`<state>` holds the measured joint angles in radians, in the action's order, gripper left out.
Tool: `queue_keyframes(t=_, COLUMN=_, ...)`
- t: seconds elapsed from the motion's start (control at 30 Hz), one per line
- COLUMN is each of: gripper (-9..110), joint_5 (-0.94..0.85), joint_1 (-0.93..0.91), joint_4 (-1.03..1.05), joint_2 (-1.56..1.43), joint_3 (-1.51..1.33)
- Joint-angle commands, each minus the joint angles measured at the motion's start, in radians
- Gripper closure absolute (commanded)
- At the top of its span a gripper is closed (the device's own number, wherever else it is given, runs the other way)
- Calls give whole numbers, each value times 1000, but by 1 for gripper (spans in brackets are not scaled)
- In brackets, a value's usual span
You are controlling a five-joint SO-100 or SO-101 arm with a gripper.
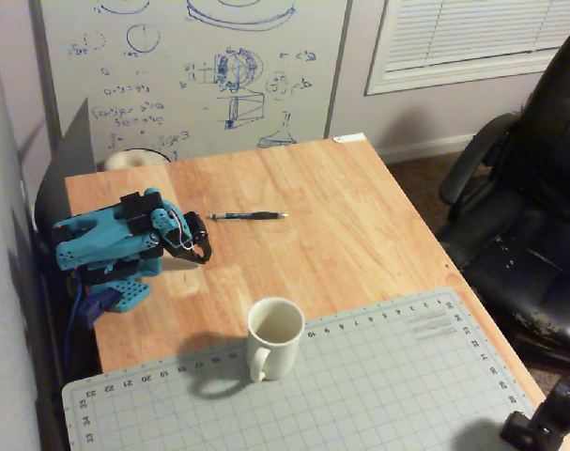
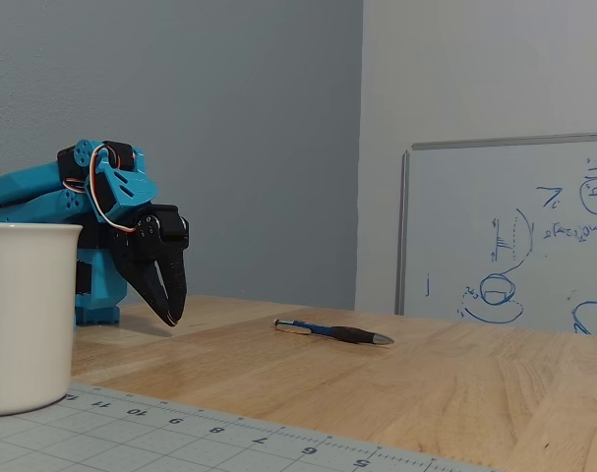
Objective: Touch the pen.
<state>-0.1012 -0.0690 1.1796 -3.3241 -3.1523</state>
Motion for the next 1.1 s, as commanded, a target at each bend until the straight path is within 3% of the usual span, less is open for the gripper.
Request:
queue_keyframes(t=0.0, gripper=101, joint_5=6, joint_1=64, joint_4=-9, joint_2=-35, joint_3=21)
queue_keyframes(t=0.23, gripper=101, joint_5=8, joint_1=143, joint_4=-64, joint_2=109, joint_3=170)
queue_keyframes(t=0.57, gripper=101, joint_5=-3, joint_1=152, joint_4=-417, joint_2=908, joint_3=649)
queue_keyframes(t=0.8, gripper=101, joint_5=-5, joint_1=190, joint_4=-430, joint_2=1417, joint_3=1112)
queue_keyframes(t=1.07, gripper=101, joint_5=5, joint_1=207, joint_4=-430, joint_2=1789, joint_3=1459)
